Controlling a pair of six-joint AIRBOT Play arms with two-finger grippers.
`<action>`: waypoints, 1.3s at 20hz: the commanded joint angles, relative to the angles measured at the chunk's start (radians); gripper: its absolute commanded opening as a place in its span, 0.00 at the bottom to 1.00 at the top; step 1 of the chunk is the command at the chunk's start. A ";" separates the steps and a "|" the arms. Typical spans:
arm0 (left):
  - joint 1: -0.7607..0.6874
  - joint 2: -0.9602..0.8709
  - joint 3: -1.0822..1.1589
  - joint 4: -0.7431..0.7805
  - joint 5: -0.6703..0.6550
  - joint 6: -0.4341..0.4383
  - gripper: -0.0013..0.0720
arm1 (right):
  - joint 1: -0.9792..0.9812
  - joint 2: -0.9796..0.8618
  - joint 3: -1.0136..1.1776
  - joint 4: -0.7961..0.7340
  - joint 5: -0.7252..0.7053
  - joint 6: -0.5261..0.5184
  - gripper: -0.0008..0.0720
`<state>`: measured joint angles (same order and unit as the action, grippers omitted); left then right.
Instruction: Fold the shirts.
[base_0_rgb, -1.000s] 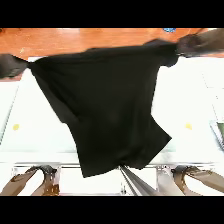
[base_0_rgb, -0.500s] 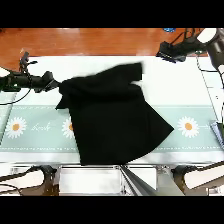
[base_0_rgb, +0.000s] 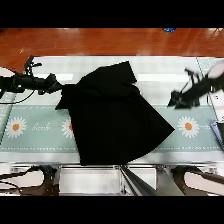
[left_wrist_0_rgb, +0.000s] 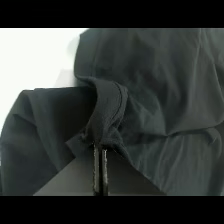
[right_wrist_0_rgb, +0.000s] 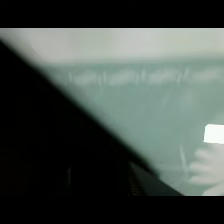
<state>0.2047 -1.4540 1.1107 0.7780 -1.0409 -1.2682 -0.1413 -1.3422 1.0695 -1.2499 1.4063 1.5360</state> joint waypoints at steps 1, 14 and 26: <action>-0.006 -0.002 0.000 0.001 0.001 0.000 0.05 | -0.005 0.227 -0.364 0.112 -0.043 -0.044 0.57; -0.006 -0.009 0.000 0.001 -0.006 0.000 0.05 | 0.243 0.283 -0.676 0.274 -0.225 0.007 0.57; -0.006 -0.009 0.000 0.001 -0.008 0.000 0.05 | 0.271 0.283 -0.654 0.598 -0.574 -0.138 0.05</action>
<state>0.1986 -1.4628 1.1110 0.7784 -1.0470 -1.2690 0.1349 -1.0595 0.3996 -0.7403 0.8833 1.4822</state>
